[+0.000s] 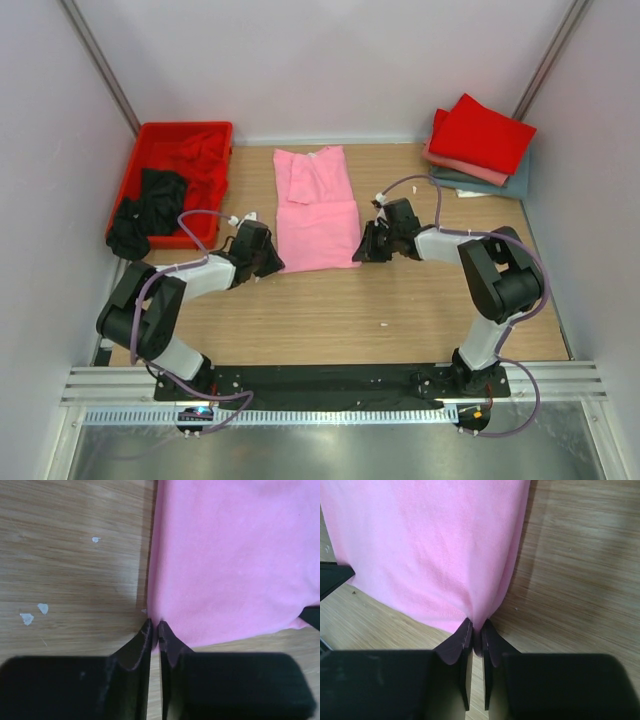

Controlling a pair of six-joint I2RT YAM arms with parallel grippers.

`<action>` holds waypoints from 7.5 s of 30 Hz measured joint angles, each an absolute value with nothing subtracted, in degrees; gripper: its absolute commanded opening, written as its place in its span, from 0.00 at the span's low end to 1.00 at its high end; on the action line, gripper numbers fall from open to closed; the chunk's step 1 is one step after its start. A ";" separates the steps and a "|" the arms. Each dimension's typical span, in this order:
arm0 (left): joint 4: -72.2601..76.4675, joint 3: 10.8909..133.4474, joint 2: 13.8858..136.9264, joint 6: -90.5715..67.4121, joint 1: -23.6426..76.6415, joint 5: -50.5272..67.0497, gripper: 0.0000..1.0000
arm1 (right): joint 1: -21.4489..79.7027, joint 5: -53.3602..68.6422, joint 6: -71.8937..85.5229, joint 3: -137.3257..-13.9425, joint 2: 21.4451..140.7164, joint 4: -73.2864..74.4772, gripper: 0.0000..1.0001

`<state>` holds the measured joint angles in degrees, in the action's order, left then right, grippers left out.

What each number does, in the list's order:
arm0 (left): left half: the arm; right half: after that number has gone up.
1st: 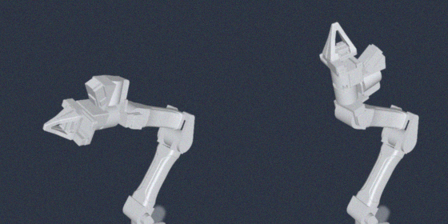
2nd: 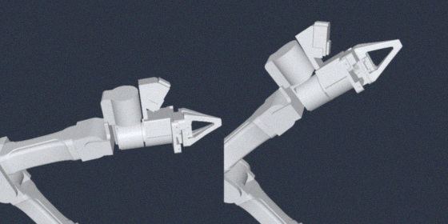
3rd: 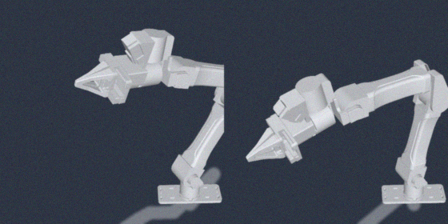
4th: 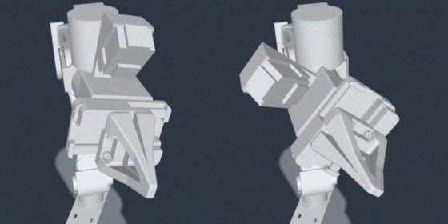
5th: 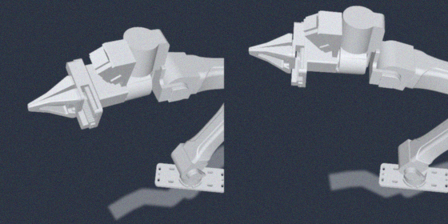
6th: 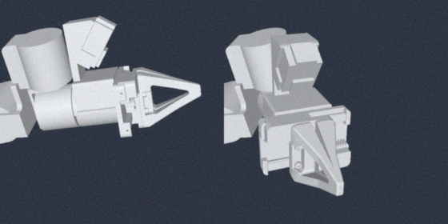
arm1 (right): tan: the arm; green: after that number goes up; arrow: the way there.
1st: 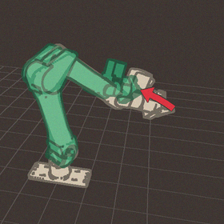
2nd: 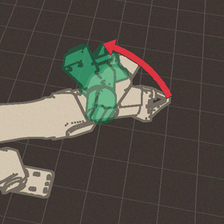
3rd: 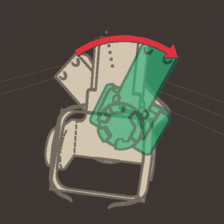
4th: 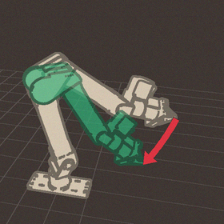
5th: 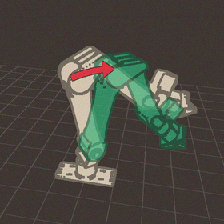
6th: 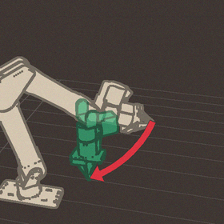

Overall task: Fold and stack the t-shirts
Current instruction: Fold the tshirt, then neatly place the folded tshirt to the corner

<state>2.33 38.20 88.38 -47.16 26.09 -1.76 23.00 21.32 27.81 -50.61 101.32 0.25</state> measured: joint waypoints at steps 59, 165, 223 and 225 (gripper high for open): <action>-37.74 84.95 97.71 -45.08 21.32 3.92 0.43 | 21.47 5.89 27.81 -82.70 99.59 33.47 0.55; -47.79 49.23 37.58 -29.69 23.88 -7.97 0.68 | 3.68 17.15 35.18 -140.84 134.54 34.94 0.01; -47.79 49.23 37.39 -29.76 23.53 -8.75 0.66 | -16.27 -1.23 40.66 -138.65 129.73 26.98 0.01; -47.79 49.23 37.39 -29.76 23.53 -8.86 0.66 | -17.47 -0.03 40.73 -136.88 129.73 26.22 0.01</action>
<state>-47.79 49.23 37.39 -29.76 23.53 -8.86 -17.47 -0.03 40.73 -136.88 129.73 26.22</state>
